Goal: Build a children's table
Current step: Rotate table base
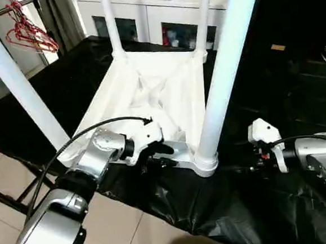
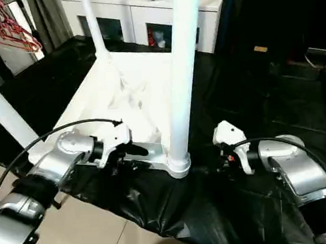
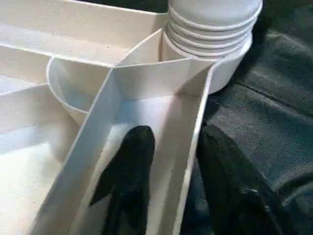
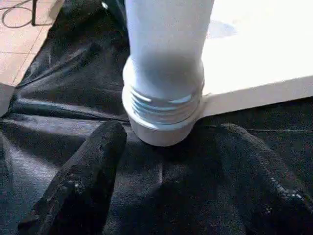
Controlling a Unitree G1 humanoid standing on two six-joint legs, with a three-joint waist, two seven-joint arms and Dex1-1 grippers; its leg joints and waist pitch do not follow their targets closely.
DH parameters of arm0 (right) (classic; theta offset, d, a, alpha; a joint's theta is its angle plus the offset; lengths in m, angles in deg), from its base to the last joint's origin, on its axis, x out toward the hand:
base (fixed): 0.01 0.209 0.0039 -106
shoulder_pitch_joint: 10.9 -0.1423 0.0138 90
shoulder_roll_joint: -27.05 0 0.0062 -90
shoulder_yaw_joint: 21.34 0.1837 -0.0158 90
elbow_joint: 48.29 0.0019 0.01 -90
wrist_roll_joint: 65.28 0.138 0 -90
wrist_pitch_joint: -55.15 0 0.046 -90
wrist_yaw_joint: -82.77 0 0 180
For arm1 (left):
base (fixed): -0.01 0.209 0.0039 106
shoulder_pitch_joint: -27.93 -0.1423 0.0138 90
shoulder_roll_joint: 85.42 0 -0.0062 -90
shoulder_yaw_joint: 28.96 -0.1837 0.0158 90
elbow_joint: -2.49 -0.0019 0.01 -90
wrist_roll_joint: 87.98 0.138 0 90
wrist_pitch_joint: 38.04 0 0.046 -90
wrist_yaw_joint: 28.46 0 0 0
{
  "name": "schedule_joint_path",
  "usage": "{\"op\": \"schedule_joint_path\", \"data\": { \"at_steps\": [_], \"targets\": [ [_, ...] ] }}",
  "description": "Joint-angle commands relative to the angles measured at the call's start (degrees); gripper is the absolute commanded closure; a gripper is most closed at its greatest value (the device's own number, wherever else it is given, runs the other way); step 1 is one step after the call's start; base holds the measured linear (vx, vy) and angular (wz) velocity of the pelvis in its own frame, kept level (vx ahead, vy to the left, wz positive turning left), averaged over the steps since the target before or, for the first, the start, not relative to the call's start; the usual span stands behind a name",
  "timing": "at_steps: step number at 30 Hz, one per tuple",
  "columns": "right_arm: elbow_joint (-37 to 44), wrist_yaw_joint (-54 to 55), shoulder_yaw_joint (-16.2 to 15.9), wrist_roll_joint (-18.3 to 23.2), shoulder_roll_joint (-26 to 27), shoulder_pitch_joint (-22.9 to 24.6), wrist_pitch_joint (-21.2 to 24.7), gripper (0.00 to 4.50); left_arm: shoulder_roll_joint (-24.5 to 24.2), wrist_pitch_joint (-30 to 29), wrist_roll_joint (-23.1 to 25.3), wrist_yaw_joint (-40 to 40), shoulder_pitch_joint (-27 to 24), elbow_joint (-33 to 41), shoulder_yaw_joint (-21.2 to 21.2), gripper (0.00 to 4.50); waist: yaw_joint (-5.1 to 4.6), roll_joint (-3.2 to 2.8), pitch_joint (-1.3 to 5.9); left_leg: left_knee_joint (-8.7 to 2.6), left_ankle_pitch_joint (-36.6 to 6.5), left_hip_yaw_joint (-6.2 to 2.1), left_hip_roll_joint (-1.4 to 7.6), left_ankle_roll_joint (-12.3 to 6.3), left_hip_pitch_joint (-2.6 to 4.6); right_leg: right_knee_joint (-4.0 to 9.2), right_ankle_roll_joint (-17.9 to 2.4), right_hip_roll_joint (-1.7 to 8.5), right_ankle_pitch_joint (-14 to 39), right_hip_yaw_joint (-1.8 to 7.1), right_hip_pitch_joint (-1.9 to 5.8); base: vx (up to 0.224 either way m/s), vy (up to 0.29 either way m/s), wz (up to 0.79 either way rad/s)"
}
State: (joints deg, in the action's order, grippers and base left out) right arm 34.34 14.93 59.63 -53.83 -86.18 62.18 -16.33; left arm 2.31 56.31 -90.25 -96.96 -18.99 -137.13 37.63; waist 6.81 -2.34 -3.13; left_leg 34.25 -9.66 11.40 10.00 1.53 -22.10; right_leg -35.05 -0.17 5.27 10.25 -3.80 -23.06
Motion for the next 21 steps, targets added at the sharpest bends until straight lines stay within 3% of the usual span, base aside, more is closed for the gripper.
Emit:
{"op": "schedule_joint_path", "data": {
  "at_steps": [1,12,17,21],
  "targets": [
    [1.7,-0.3,0.4,0.4,-0.9,0.8,0.6,1.23,0.0,1.4,1.4,-0.6,1.9,-2.0,0.2,3.13,0.37,0.41,4.06,-3.77,-14.8,-1.75,3.24,-2.61,1.12,4.58,-13.5,3.92,13.5,2.35,2.88,0.000,0.000,0.00],
    [3.3,0.0,0.5,0.6,-1.7,1.7,1.7,1.23,1.5,5.1,3.4,-2.2,5.4,-10.3,0.7,4.10,0.39,0.68,3.89,-4.02,-16.7,-1.90,3.27,-2.03,1.20,5.04,-12.6,4.02,16.4,2.30,2.94,0.000,0.000,0.00],
    [3.4,0.1,0.2,0.5,-1.4,1.5,1.6,1.23,1.7,5.0,3.3,-3.3,5.7,-11.3,1.2,4.45,0.08,0.79,4.16,-3.74,-14.1,-1.79,3.22,-3.10,0.92,4.55,-13.9,4.02,12.1,2.29,3.13,0.000,0.000,0.00],
    [4.0,-0.6,0.1,1.4,-1.5,1.6,3.1,1.23,2.1,5.6,3.5,-4.6,6.5,-13.4,2.0,4.45,0.11,0.83,4.13,-3.56,-12.8,-1.64,3.03,-4.13,0.81,4.52,-14.4,3.87,10.7,2.14,3.21,0.000,0.000,0.00]
  ]
}}
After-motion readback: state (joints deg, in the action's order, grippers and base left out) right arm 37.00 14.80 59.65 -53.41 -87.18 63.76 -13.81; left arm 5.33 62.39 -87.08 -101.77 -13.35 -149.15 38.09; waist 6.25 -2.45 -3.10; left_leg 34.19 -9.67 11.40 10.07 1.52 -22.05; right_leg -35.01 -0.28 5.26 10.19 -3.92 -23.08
